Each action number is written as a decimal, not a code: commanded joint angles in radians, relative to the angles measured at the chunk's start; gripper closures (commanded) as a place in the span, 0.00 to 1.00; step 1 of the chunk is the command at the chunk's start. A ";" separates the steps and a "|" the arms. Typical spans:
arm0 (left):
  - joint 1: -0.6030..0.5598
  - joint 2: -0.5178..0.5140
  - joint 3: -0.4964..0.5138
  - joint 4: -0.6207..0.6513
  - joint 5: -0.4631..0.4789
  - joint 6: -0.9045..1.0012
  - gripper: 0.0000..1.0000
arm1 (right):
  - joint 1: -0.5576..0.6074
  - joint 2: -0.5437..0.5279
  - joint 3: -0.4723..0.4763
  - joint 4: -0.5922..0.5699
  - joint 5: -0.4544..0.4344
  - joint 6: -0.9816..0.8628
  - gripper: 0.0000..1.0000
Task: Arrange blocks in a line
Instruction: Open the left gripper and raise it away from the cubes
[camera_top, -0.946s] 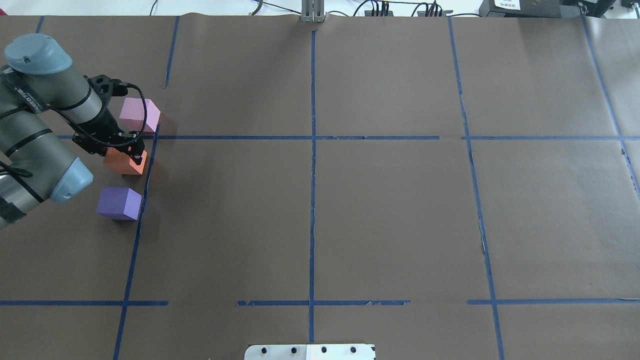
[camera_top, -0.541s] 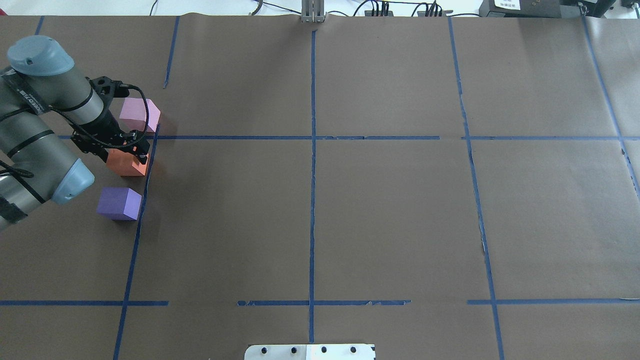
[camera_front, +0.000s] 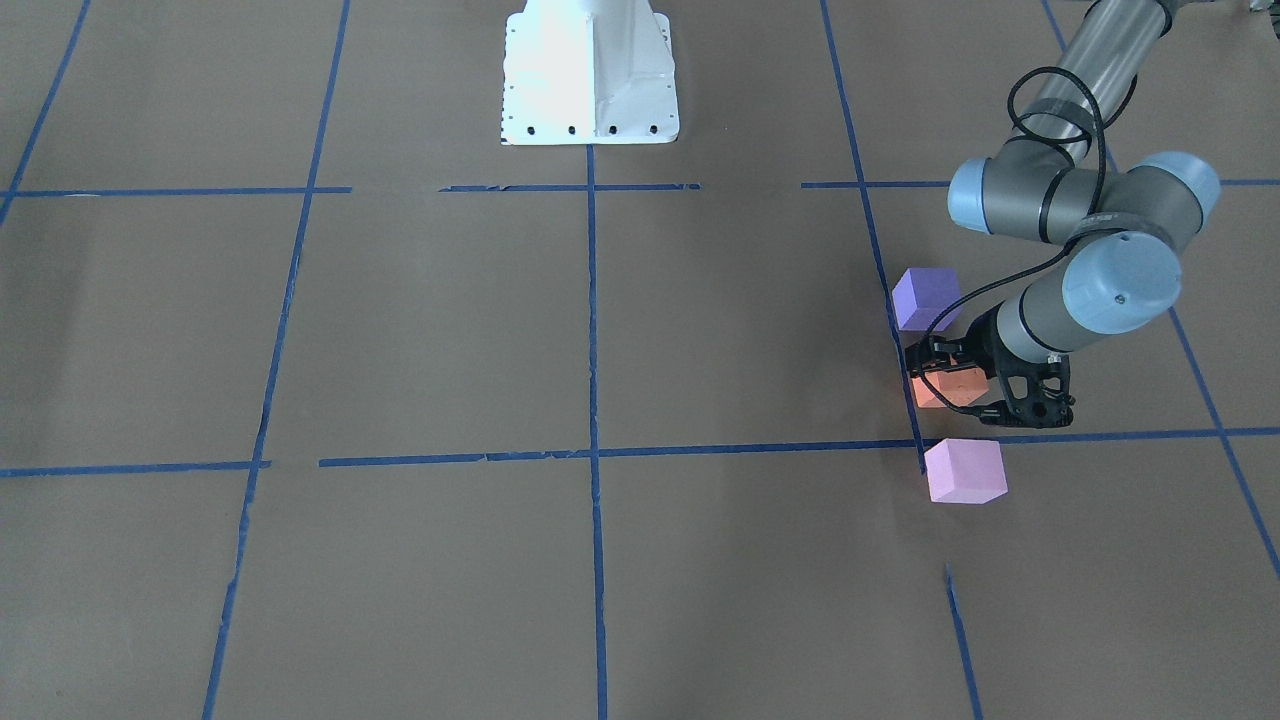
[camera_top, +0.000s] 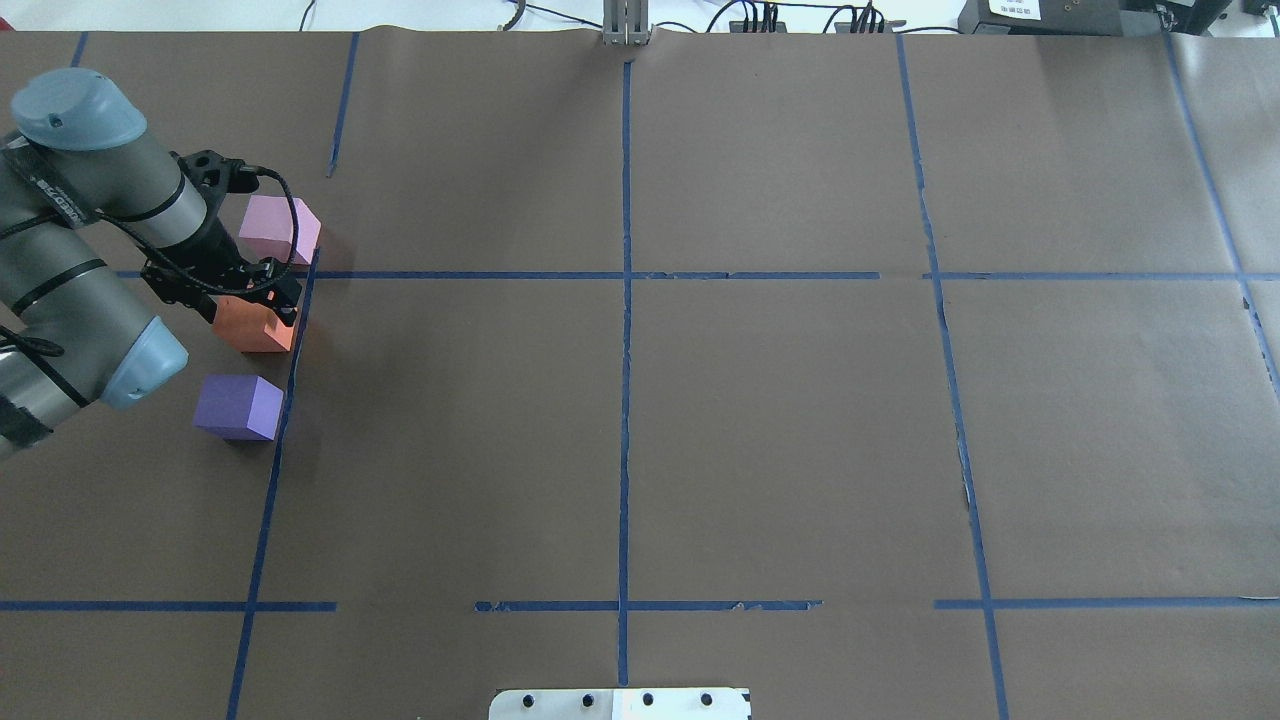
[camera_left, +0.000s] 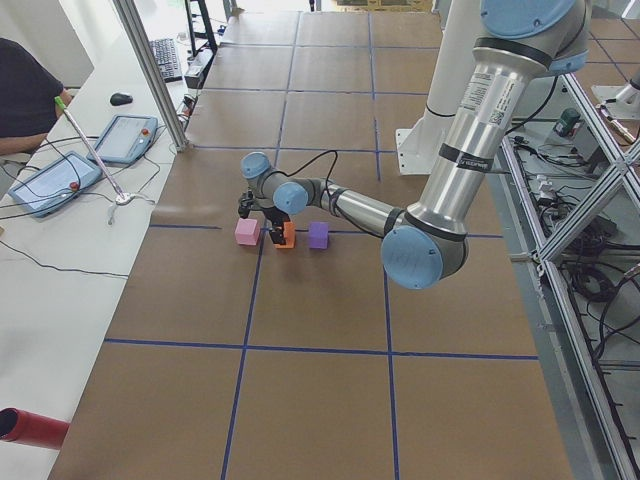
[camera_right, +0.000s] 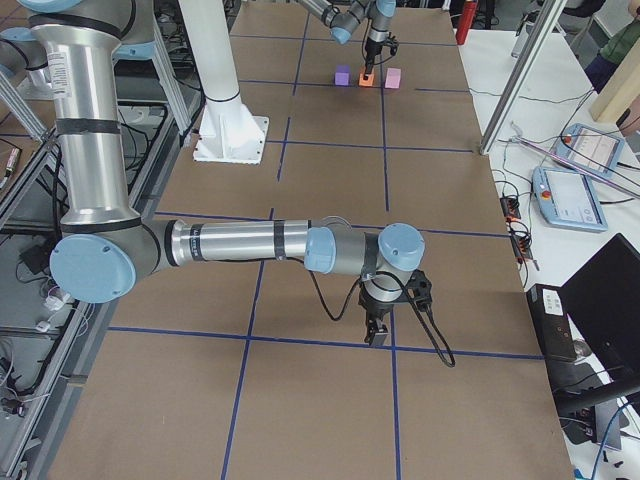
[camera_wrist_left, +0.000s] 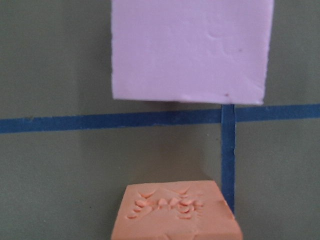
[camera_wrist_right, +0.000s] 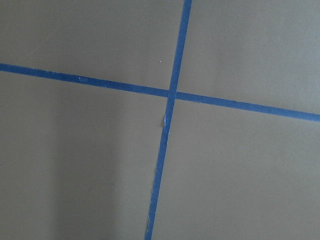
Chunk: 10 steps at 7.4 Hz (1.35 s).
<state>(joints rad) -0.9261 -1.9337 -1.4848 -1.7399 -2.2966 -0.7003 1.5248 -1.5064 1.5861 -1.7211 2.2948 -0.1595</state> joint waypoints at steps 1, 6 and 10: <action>-0.011 0.019 -0.048 0.006 -0.004 -0.007 0.00 | 0.000 0.000 0.000 0.000 0.000 0.000 0.00; -0.152 0.024 -0.218 0.138 -0.004 0.010 0.00 | 0.000 0.000 0.000 0.000 0.000 0.000 0.00; -0.406 0.149 -0.259 0.138 0.031 0.461 0.00 | 0.000 0.000 0.000 0.000 0.000 0.000 0.00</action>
<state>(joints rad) -1.2480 -1.8320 -1.7504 -1.6012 -2.2873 -0.4405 1.5248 -1.5064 1.5861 -1.7211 2.2948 -0.1595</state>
